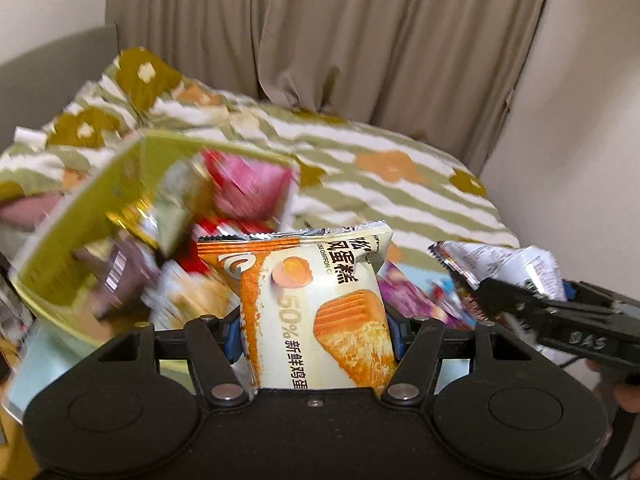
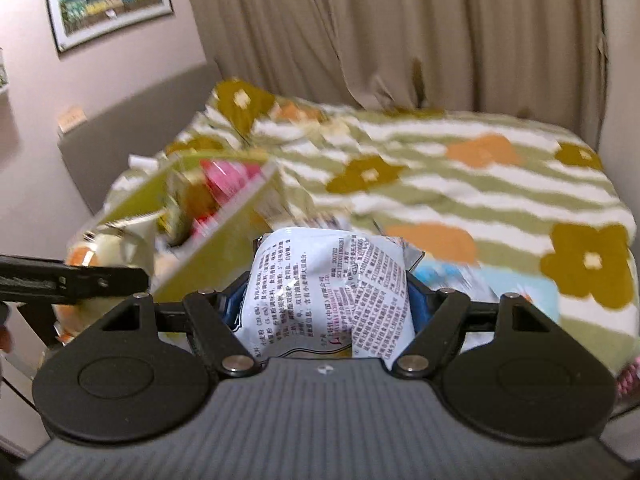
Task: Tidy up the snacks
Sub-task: 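Carry both bags into the yellow box and open both grippers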
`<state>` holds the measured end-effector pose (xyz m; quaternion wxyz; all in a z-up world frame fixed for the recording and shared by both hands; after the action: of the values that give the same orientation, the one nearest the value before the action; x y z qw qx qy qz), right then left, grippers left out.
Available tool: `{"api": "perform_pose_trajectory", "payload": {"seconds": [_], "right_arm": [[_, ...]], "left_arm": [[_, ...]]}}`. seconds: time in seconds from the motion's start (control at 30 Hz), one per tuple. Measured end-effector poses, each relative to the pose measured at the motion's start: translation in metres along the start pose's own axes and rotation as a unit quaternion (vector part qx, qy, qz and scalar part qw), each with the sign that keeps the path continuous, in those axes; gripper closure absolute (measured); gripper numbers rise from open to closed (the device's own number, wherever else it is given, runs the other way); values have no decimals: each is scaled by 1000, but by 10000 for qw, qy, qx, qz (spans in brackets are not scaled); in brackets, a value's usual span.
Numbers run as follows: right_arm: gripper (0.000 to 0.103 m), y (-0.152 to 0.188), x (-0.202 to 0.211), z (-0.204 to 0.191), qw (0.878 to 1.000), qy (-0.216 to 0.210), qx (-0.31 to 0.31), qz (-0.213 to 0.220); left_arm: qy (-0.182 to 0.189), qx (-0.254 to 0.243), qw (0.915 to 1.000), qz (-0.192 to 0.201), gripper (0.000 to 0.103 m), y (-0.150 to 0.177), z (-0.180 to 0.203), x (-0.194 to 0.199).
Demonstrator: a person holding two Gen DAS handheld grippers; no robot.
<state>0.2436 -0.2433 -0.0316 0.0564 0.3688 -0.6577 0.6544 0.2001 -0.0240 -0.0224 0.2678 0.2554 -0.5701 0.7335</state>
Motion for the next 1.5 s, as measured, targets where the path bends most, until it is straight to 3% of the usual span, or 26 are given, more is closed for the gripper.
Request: {"api": "perform_pose_trajectory", "payload": {"seconds": [0.2,0.4,0.6,0.63,0.7,0.73,0.87,1.1,1.5], "right_arm": [[13,-43,-22,-55,9991,-230,-222,261],[13,-74,-63,-113,9989,-324,-273,197],[13,-85,-107,-162,9992,-187,-367,-14],[13,-85,-112,-168,9991,-152,-405,-38],[13,-84,-123,-179,9986,-39,-528,-90],[13,-83,-126,-182,9983,7,-578,-106],[13,-76,-137,-193,9961,233,-825,-193],[13,-67,-141,-210,9944,531,-881,-249],[9,-81,-179,-228,9930,454,-1028,-349]], "left_arm": [[-191,-49,9997,112,36,-34,-65,1],[-329,-225,9992,10,36,-56,-124,-16],[-188,-485,9984,-222,31,-61,-165,-44],[-159,-524,9982,-244,27,-61,-170,-48],[-77,-596,9979,-230,3,-58,-178,-52],[-7,-625,9978,-216,1,-57,-181,-51],[255,-657,9969,-342,1,-52,-196,-56],[152,-996,9945,-279,1,-48,-204,-50],[153,-1037,9943,-194,1,-57,-219,-44]]}}
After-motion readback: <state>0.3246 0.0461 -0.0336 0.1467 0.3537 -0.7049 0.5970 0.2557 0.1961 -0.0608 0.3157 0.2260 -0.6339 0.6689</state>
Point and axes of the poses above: each gripper's, at about its wrist camera, not at the fingertips, and x roughly against the way its jaws point, z to its right, y to its underside, the point moved 2 cm from there along -x, roughly the way its jaws point, and after that the axes turned 3 degrees about x, right-handed, at the moved point
